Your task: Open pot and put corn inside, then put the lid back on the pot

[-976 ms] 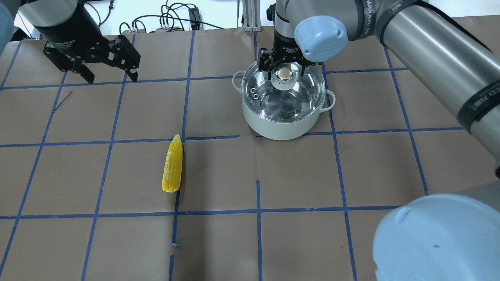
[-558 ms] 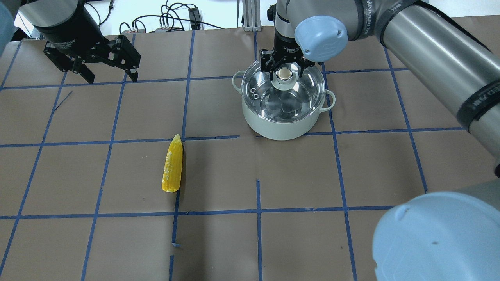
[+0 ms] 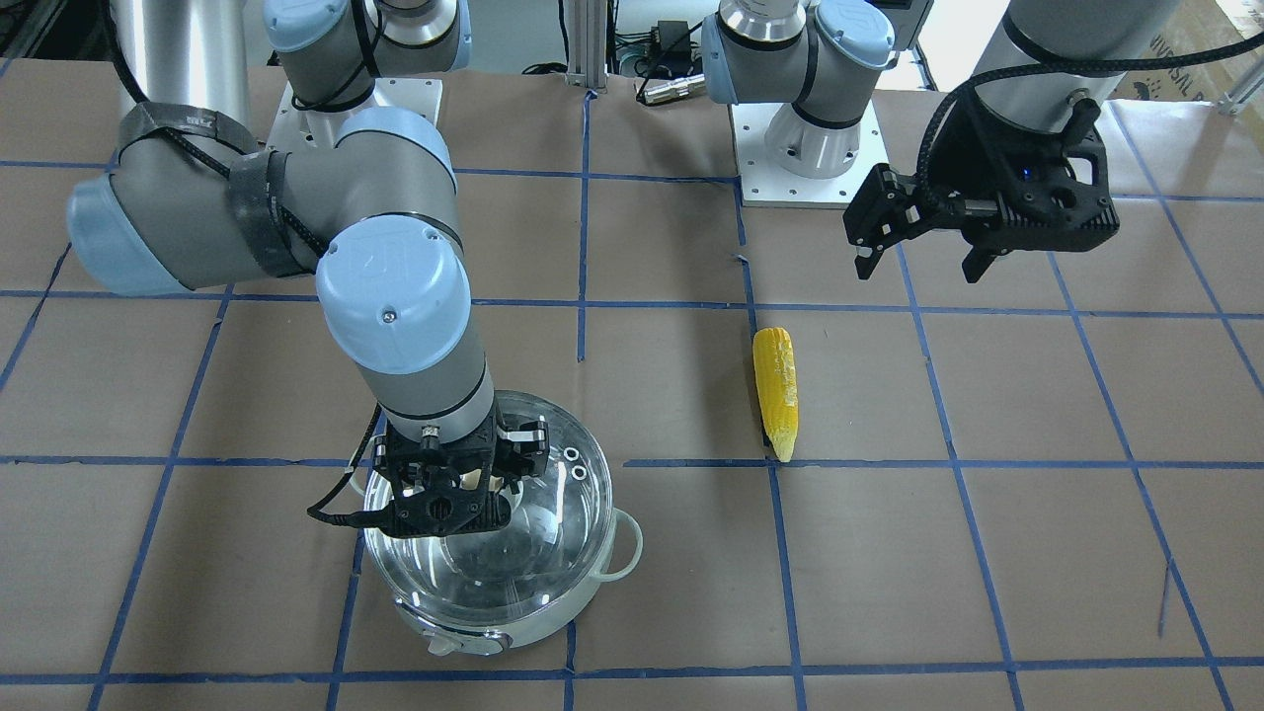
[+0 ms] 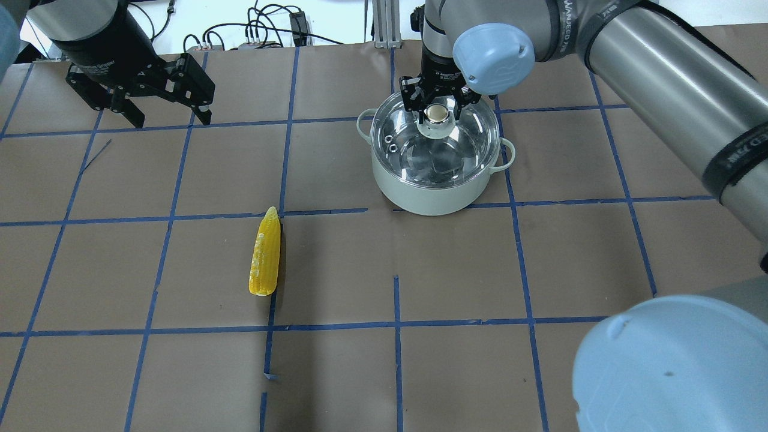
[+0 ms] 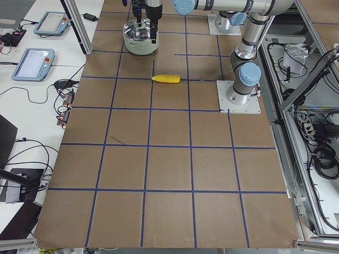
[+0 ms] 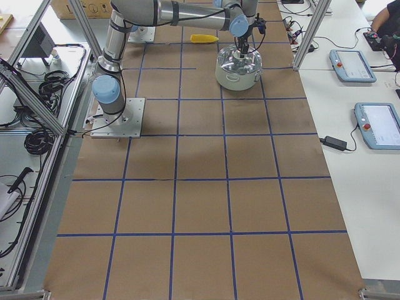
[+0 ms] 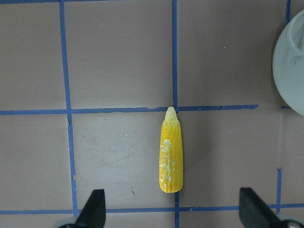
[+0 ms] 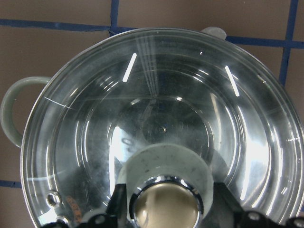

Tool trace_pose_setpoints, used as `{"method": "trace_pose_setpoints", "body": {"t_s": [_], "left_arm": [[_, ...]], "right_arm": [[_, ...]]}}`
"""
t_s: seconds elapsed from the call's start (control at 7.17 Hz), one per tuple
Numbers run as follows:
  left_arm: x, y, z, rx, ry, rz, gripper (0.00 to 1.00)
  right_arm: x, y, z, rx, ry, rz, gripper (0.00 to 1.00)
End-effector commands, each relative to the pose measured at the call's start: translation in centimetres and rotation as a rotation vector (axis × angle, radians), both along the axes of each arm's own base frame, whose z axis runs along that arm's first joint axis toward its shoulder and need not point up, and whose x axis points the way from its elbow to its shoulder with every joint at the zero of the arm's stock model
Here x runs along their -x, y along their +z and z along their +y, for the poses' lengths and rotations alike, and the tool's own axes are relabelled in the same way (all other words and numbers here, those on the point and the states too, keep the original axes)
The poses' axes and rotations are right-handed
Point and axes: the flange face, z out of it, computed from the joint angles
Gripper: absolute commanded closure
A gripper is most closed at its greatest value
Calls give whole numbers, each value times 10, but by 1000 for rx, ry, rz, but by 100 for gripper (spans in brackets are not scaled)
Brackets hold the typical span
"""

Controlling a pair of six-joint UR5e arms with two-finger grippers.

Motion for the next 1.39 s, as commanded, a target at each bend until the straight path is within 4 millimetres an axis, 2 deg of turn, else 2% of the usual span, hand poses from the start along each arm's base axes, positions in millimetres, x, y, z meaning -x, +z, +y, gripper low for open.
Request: {"method": "trace_pose_setpoints", "body": {"t_s": [0.0, 0.42, 0.84, 1.25], "left_arm": [[0, 0, 0, 0, 1, -1, 0], [0, 0, 0, 0, 1, -3, 0], [0, 0, 0, 0, -1, -5, 0], [-2, 0, -1, 1, -1, 1, 0]], "right_arm": [[-1, 2, 0, 2, 0, -10, 42], [0, 10, 1, 13, 3, -9, 55], [-2, 14, 4, 10, 6, -7, 58], [2, 56, 10, -9, 3, -1, 59]]}}
